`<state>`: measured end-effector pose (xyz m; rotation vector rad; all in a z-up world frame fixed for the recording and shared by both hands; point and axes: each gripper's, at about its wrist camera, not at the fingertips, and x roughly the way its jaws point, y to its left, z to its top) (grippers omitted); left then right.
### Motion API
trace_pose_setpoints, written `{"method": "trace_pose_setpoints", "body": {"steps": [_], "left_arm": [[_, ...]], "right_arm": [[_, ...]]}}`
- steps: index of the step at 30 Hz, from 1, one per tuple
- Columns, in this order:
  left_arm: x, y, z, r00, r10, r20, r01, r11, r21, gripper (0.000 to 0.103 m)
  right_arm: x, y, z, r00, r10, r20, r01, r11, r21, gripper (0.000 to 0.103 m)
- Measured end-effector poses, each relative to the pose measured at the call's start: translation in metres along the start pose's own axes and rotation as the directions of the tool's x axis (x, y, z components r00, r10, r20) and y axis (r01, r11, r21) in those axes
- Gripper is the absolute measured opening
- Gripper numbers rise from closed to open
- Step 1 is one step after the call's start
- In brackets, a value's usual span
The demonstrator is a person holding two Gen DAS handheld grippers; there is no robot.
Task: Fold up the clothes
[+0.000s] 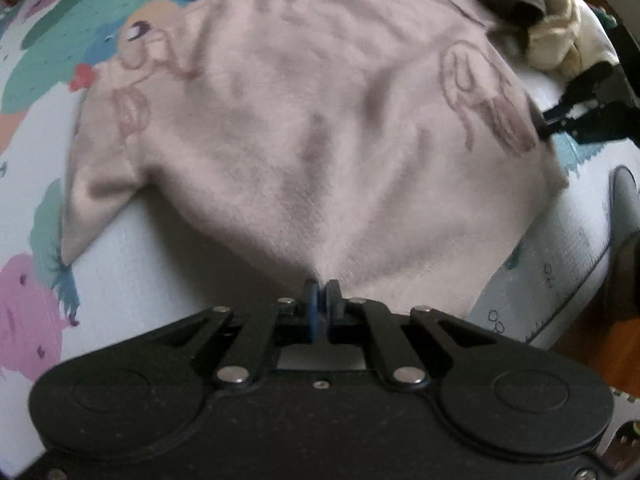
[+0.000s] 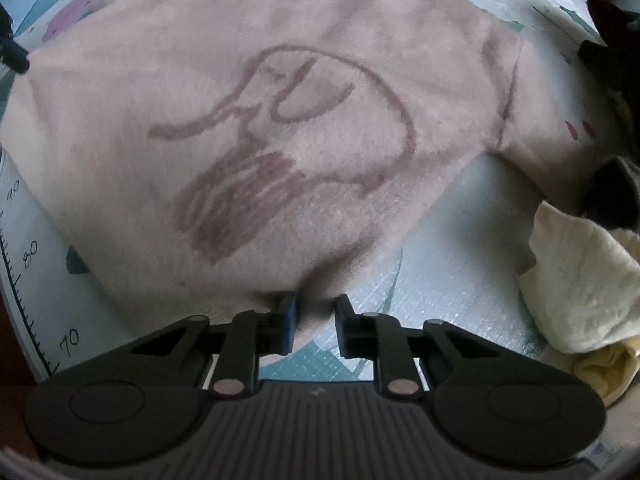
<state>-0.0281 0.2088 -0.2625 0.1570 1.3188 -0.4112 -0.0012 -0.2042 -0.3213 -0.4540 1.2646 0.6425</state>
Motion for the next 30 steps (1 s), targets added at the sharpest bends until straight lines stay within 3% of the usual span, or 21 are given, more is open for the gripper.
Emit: {"method": "trace_pose_setpoints", "body": {"steps": [1, 2, 3, 7, 10, 14, 17, 20, 23, 25, 27, 29, 30], "left_arm": [[0.003, 0.005, -0.001, 0.999, -0.036, -0.002, 0.035, 0.998, -0.042, 0.006], [0.003, 0.015, -0.004, 0.997, -0.063, 0.041, 0.068, 0.991, -0.116, 0.009], [0.003, 0.028, -0.012, 0.993, -0.075, 0.091, 0.091, 0.977, -0.193, 0.018], [0.033, 0.060, -0.048, 0.997, -0.027, 0.069, 0.051, 0.929, -0.367, 0.020], [0.057, 0.055, -0.064, 0.997, -0.053, 0.057, 0.072, 0.906, -0.416, 0.020], [0.061, 0.050, -0.065, 0.983, -0.105, 0.151, 0.165, 0.864, -0.475, 0.021], [0.062, 0.042, -0.067, 0.976, -0.114, 0.185, 0.192, 0.854, -0.483, 0.021], [0.064, 0.031, -0.074, 0.977, -0.085, 0.193, 0.172, 0.852, -0.494, 0.021], [0.060, 0.030, -0.087, 0.964, -0.115, 0.239, 0.231, 0.808, -0.543, 0.026], [0.054, 0.031, -0.097, 0.955, -0.125, 0.268, 0.261, 0.784, -0.564, 0.036], [0.053, 0.027, -0.105, 0.949, -0.123, 0.290, 0.275, 0.774, -0.571, 0.044], [0.052, 0.022, -0.110, 0.943, -0.122, 0.309, 0.287, 0.769, -0.572, 0.045], [0.052, 0.019, -0.108, 0.942, -0.119, 0.315, 0.285, 0.780, -0.557, 0.046]], "right_arm": [[0.000, 0.001, 0.001, 1.000, -0.003, -0.007, 0.003, 1.000, -0.003, 0.021], [0.000, 0.000, 0.003, 1.000, -0.004, -0.014, 0.004, 1.000, -0.004, 0.021], [0.000, -0.002, 0.003, 1.000, -0.004, -0.017, 0.004, 1.000, 0.001, 0.022], [0.001, -0.013, -0.001, 1.000, 0.007, -0.016, -0.007, 1.000, 0.029, 0.022], [0.003, -0.014, 0.000, 1.000, 0.016, -0.018, -0.015, 1.000, 0.028, 0.022], [0.005, -0.017, 0.001, 1.000, 0.021, -0.019, -0.020, 0.999, 0.041, 0.023], [0.007, -0.020, 0.001, 1.000, 0.023, -0.018, -0.022, 0.999, 0.046, 0.023], [0.007, -0.020, 0.000, 1.000, 0.017, -0.015, -0.016, 0.999, 0.042, 0.024], [0.003, -0.016, 0.000, 0.999, -0.032, 0.012, 0.032, 1.000, 0.002, 0.025], [-0.001, -0.017, 0.000, 0.997, -0.061, 0.040, 0.061, 0.998, 0.002, 0.025], [-0.007, -0.018, 0.000, 0.993, -0.089, 0.079, 0.090, 0.996, -0.013, 0.024], [-0.010, -0.017, 0.002, 0.990, -0.091, 0.104, 0.095, 0.995, -0.035, 0.024], [-0.011, -0.017, 0.003, 0.989, -0.091, 0.115, 0.096, 0.994, -0.046, 0.024]]}}
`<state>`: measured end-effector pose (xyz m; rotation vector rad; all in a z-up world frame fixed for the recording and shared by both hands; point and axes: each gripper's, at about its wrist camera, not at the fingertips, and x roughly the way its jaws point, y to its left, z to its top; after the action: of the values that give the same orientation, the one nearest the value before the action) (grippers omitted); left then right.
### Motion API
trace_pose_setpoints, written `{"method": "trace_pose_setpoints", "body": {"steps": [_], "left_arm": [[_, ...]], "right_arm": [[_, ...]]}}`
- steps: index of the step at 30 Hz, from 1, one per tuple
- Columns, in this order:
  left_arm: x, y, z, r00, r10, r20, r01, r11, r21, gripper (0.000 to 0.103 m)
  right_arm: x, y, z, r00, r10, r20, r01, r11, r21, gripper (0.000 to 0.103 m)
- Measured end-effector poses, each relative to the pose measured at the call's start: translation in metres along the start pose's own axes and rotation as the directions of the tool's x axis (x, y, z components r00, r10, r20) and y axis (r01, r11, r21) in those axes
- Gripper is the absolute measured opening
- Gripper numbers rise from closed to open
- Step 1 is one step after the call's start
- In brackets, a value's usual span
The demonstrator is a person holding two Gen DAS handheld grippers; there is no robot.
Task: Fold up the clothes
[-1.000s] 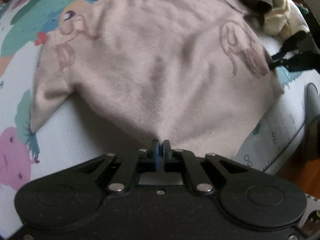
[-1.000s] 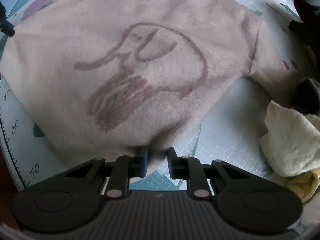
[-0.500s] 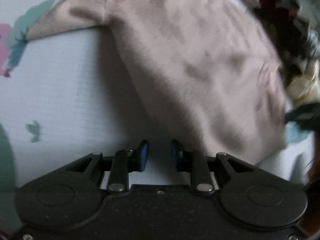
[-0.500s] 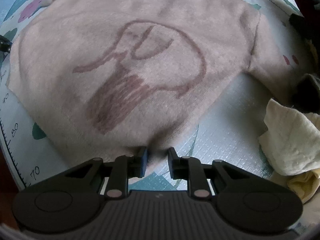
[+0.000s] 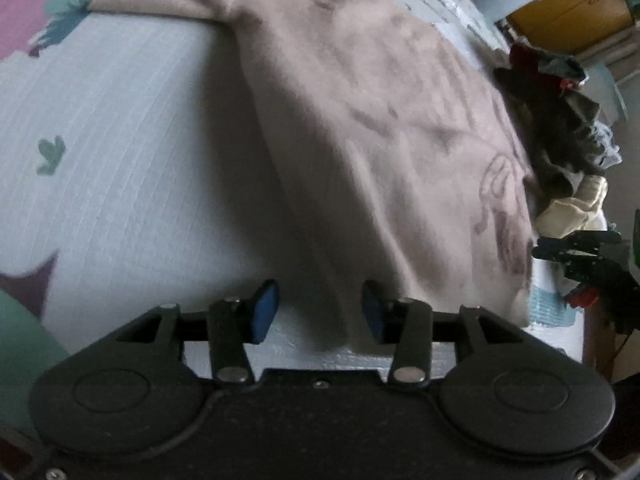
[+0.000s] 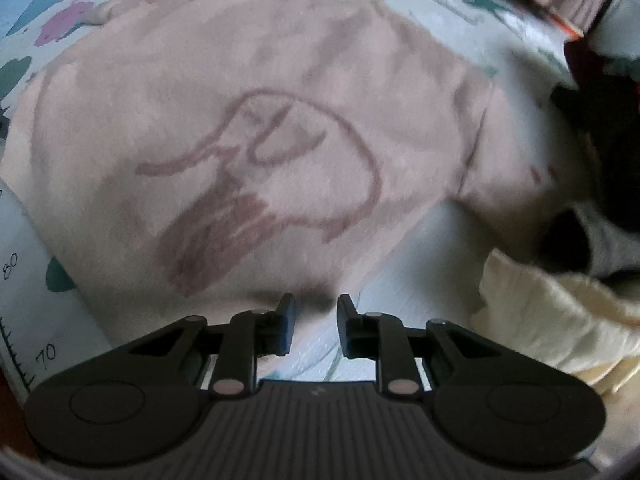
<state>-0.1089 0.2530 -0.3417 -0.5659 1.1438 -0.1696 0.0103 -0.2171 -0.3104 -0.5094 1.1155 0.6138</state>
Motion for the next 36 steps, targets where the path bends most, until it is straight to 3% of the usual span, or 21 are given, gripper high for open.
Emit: {"method": "trace_pose_setpoints", "body": {"steps": [4, 8, 9, 10, 12, 13, 18, 21, 24, 26, 30, 32, 34, 36], "left_arm": [[0.008, -0.020, 0.007, 1.000, -0.002, 0.003, 0.001, 0.994, 0.105, 0.046], [0.025, -0.036, 0.010, 0.998, 0.069, -0.005, -0.067, 0.981, 0.181, 0.046], [0.027, -0.043, 0.008, 0.996, 0.094, -0.004, -0.090, 0.966, 0.242, 0.045], [0.027, -0.047, 0.007, 0.993, 0.120, 0.000, -0.115, 0.950, 0.290, 0.029], [0.024, -0.042, 0.012, 0.992, 0.126, -0.024, -0.114, 0.952, 0.285, 0.003], [0.023, -0.039, 0.014, 0.991, 0.127, -0.038, -0.112, 0.954, 0.277, 0.003], [-0.040, -0.043, 0.027, 0.979, 0.198, -0.050, -0.163, 0.906, 0.392, 0.002], [-0.031, -0.040, 0.025, 0.945, 0.310, -0.106, -0.239, 0.874, 0.423, 0.004], [-0.016, -0.032, 0.018, 0.889, 0.432, -0.151, -0.322, 0.825, 0.465, 0.004], [-0.022, -0.033, 0.023, 0.898, 0.429, -0.097, -0.343, 0.822, 0.454, 0.004], [-0.028, -0.064, 0.046, 0.951, 0.298, 0.081, -0.298, 0.820, 0.489, 0.005], [-0.022, -0.075, 0.055, 0.966, 0.213, 0.145, -0.257, 0.809, 0.529, 0.012], [-0.008, -0.077, 0.060, 0.971, 0.153, 0.183, -0.231, 0.798, 0.556, 0.032], [0.022, -0.066, 0.054, 0.971, 0.203, 0.126, -0.238, 0.766, 0.597, 0.040]], "right_arm": [[0.003, 0.009, -0.005, 0.999, 0.029, -0.024, -0.030, 0.999, -0.029, 0.024], [0.008, 0.028, -0.005, 0.998, 0.039, -0.058, -0.045, 0.994, -0.100, 0.024], [0.009, 0.033, -0.006, 0.997, 0.037, -0.063, -0.044, 0.991, -0.124, 0.024], [0.008, 0.038, -0.005, 0.998, 0.030, -0.062, -0.039, 0.988, -0.151, 0.024], [0.008, 0.043, -0.003, 0.998, 0.021, -0.060, -0.032, 0.981, -0.189, 0.024], [0.007, 0.044, -0.003, 0.998, 0.021, -0.061, -0.032, 0.980, -0.194, 0.024], [0.004, 0.045, -0.001, 0.998, 0.021, -0.065, -0.034, 0.977, -0.212, 0.024], [0.005, 0.047, 0.003, 0.997, 0.021, -0.076, -0.038, 0.974, -0.222, 0.024], [0.002, 0.044, 0.013, 0.992, 0.037, -0.118, -0.064, 0.972, -0.228, 0.024], [-0.005, 0.035, 0.020, 0.991, 0.052, -0.120, -0.078, 0.973, -0.217, 0.025], [-0.023, 0.023, 0.021, 1.000, 0.021, 0.017, -0.016, 0.968, -0.250, 0.025], [-0.025, 0.025, 0.026, 0.997, 0.017, 0.076, 0.003, 0.965, -0.262, 0.025], [-0.019, 0.029, 0.034, 0.995, 0.044, 0.089, -0.018, 0.961, -0.277, 0.025], [-0.005, 0.036, 0.034, 0.997, 0.062, 0.038, -0.049, 0.956, -0.289, 0.029]]}}
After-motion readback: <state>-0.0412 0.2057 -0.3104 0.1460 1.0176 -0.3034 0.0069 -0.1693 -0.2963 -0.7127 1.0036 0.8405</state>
